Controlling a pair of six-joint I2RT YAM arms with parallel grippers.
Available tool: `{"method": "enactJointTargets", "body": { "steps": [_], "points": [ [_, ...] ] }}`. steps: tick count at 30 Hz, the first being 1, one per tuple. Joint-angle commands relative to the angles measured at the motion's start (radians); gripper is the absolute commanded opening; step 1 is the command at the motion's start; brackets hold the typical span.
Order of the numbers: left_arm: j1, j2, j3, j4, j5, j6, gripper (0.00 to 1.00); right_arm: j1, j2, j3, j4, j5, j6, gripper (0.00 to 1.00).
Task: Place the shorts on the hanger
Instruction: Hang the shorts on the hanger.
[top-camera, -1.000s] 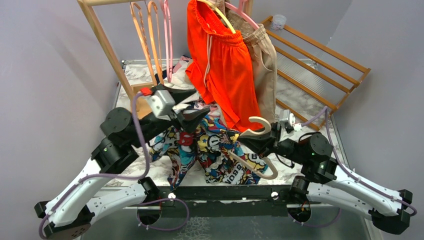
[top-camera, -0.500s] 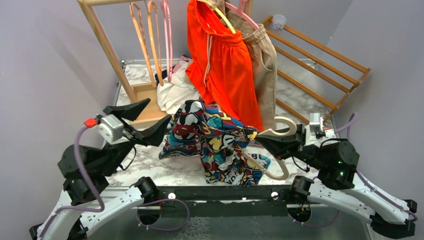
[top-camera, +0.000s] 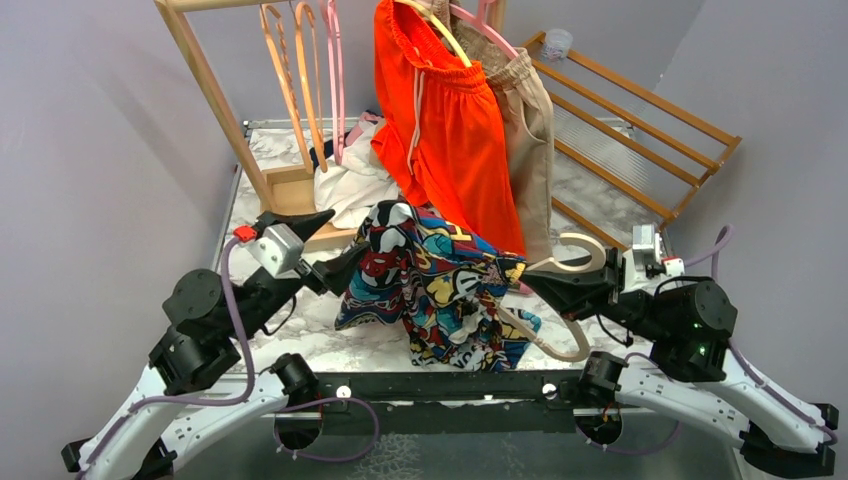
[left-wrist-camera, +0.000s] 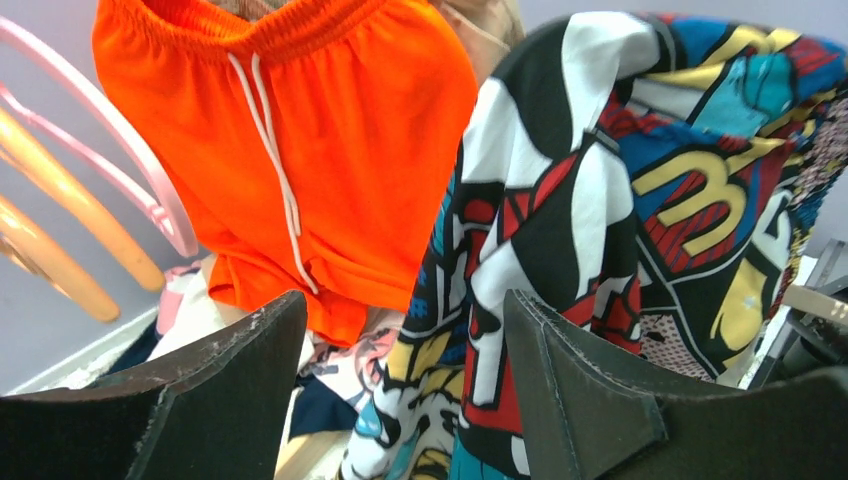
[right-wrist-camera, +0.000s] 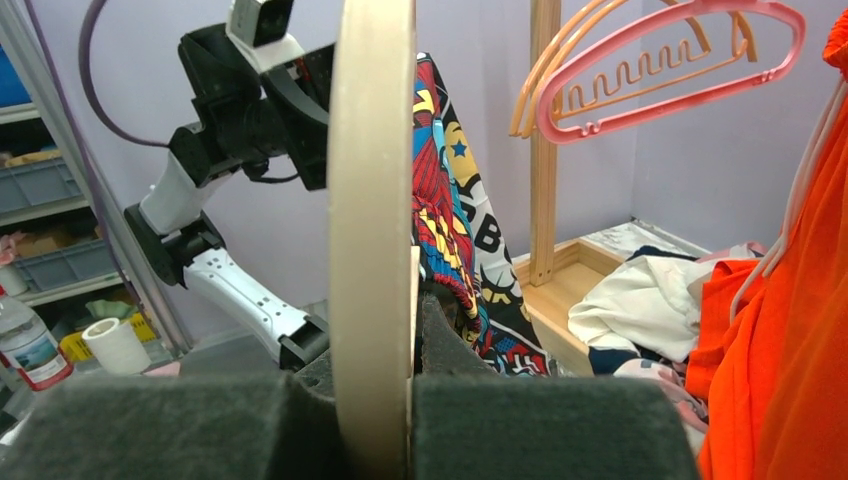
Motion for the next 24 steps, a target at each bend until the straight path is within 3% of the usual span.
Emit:
{"method": "enactJointTargets", "body": {
  "steps": [1, 5, 8, 13, 18, 24],
  "points": [
    [0.003, -0.005, 0.083, 0.082, 0.078, 0.025, 0.71, 0.003, -0.037, 0.038, 0.020, 0.004, -0.010, 0.01],
    [0.003, 0.043, 0.183, 0.132, 0.158, 0.007, 0.56, 0.002, -0.020, 0.063, -0.011, -0.034, -0.033, 0.01],
    [0.004, 0.116, 0.255, 0.180, 0.289, -0.031, 0.53, 0.003, 0.010, 0.092, -0.061, -0.089, -0.062, 0.01],
    [0.003, 0.278, 0.343, 0.142, 0.605, -0.050, 0.70, 0.003, 0.036, 0.097, -0.095, -0.144, -0.082, 0.01],
    [0.003, 0.437, 0.398, 0.030, 0.842, -0.021, 0.74, 0.003, 0.048, 0.073, -0.087, -0.195, -0.086, 0.01],
    [0.004, 0.532, 0.468, -0.139, 0.893, 0.064, 0.74, 0.003, 0.039, 0.040, -0.081, -0.211, -0.094, 0.01]
  ]
}}
